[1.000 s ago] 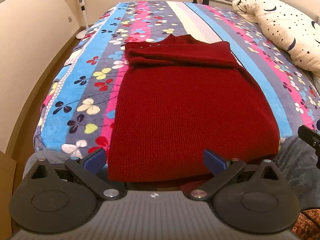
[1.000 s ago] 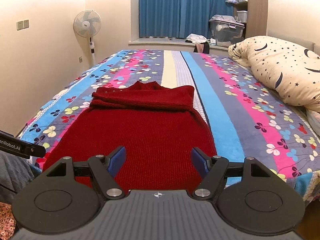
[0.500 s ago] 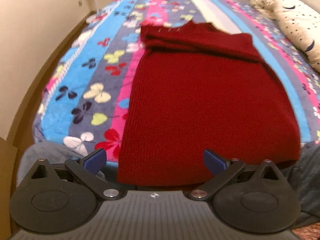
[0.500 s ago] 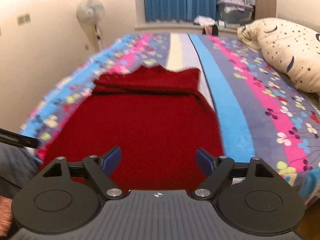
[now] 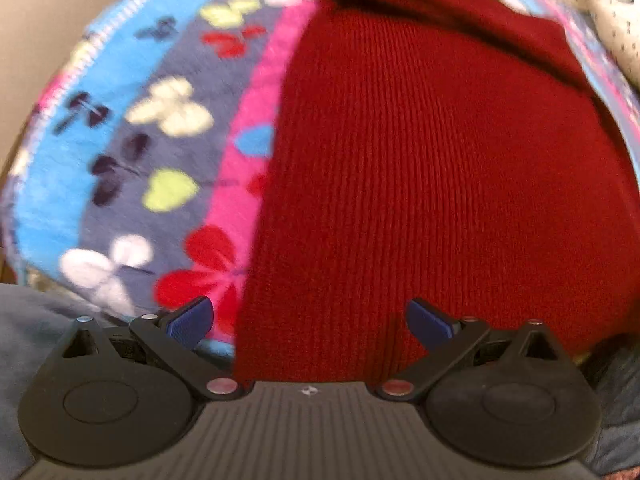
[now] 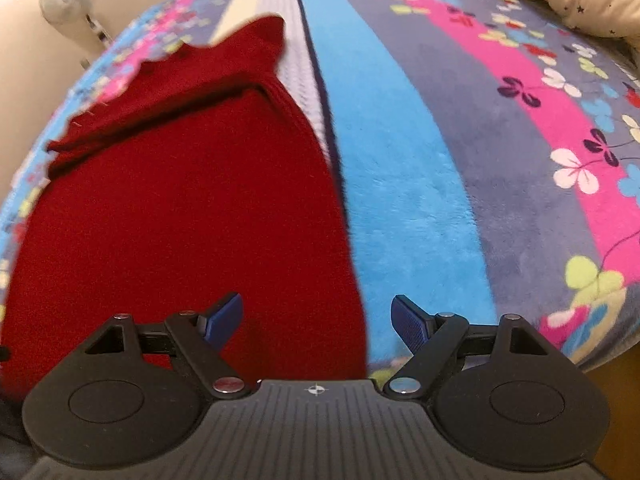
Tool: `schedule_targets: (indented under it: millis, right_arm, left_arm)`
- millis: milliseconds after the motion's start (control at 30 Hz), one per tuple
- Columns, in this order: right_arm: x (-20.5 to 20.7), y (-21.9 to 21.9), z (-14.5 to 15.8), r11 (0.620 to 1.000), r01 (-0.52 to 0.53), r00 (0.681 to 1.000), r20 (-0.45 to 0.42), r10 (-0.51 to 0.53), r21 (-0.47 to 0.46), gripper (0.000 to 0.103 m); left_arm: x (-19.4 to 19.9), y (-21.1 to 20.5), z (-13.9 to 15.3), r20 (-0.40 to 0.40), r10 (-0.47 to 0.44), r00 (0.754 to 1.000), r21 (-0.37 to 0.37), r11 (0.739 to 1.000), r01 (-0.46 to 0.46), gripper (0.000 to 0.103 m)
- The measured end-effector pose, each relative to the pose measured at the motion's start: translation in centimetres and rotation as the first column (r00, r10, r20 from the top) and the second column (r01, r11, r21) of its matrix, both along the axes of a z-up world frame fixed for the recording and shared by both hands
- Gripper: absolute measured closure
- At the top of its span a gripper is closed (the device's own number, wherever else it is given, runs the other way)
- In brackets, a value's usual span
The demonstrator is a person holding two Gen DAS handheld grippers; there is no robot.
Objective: Fold small clothes
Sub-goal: 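Grasp the sweater hem with the left gripper while the right gripper grasps the hem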
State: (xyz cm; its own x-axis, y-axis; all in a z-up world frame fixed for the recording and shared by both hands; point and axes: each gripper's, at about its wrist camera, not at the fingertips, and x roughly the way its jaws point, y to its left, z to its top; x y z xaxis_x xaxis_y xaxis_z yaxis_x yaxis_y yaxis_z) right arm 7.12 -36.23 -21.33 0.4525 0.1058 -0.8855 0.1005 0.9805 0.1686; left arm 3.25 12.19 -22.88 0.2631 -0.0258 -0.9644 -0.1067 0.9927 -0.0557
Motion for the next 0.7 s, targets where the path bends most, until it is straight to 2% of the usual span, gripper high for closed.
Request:
schedule_targets:
  millis: [67,200,233,267,300,333,367,433,533,600,633,667,700]
  right_arm:
    - [1.1,-0.5,-1.2,1.000,0.019,1.000,-0.024,-0.019,-0.007,0.021]
    - [2.1,-1.2,-3.2,0.998,0.037,0.997,-0.064,-0.034,0.042,0.018]
    - [2.0,-1.1,-3.3,0.999,0.031,0.998,-0.059,-0.028,0.043,0.019]
    - [1.8,-1.1,-3.1,0.998,0.013,0.998,-0.059,-0.009,0.064,0.027]
    - [1.5,-1.2,-2.8,0.993,-0.002,0.998,-0.066,0.009,0.117,0.033]
    - [1.0,-1.6,-2.5,0.979,-0.002,0.997,-0.078,0.018,0.202,0.046]
    - [0.5,-2.1,-2.5,0.962,0.009,0.996,-0.093,0.017,0.274,0.049]
    - [-0.6,-2.8,-2.7,0.916,0.041,0.992,-0.127,0.010,0.399,0.050]
    - [-2.2,-2.8,-3.7,0.899,0.064,0.988,-0.155,0.005,0.433,0.050]
    - [-2.5,-2.8,-3.7,0.898,0.076,0.989,-0.146,-0.013,0.434,0.052]
    - [-2.6,-2.5,-3.5,0.904,0.072,0.990,-0.139,-0.013,0.422,0.067]
    - [-2.7,-2.2,-3.1,0.913,0.055,0.993,-0.117,-0.008,0.405,0.082]
    - [-2.6,-1.9,-2.4,0.923,0.032,0.996,-0.094,0.004,0.383,0.083]
  left_arm:
    - [0.5,-0.1,-1.1,-0.040,-0.013,0.999,0.008,1.000,0.014,0.000]
    - [1.3,-0.3,-1.7,-0.038,-0.044,0.998,0.015,0.999,0.044,0.000]
    - [1.4,-0.3,-1.8,-0.042,-0.043,0.998,0.013,0.999,0.043,0.000]
    - [1.5,-0.3,-1.7,-0.046,-0.035,0.998,0.009,0.999,0.035,0.000]
    - [1.5,-0.2,-1.5,-0.046,-0.032,0.998,-0.012,0.999,0.032,0.000]
    - [1.4,-0.1,-1.2,-0.042,-0.038,0.998,-0.048,0.998,0.036,0.004]
    - [1.4,0.1,-0.9,-0.037,-0.043,0.998,-0.078,0.996,0.040,0.009]
    - [1.2,0.4,-0.6,-0.036,-0.048,0.998,-0.078,0.996,0.046,0.017]
    - [1.0,1.2,-0.3,-0.035,-0.043,0.998,-0.091,0.995,0.039,0.022]
    - [0.8,1.5,0.0,-0.029,-0.038,0.999,-0.071,0.997,0.036,0.038]
    - [0.7,1.6,0.1,-0.020,-0.033,0.999,-0.056,0.998,0.031,0.065]
    - [0.5,1.9,0.3,-0.013,-0.021,1.000,-0.063,0.998,0.020,0.084]
    - [0.4,2.3,0.8,-0.009,0.002,1.000,-0.091,0.996,-0.003,0.088]
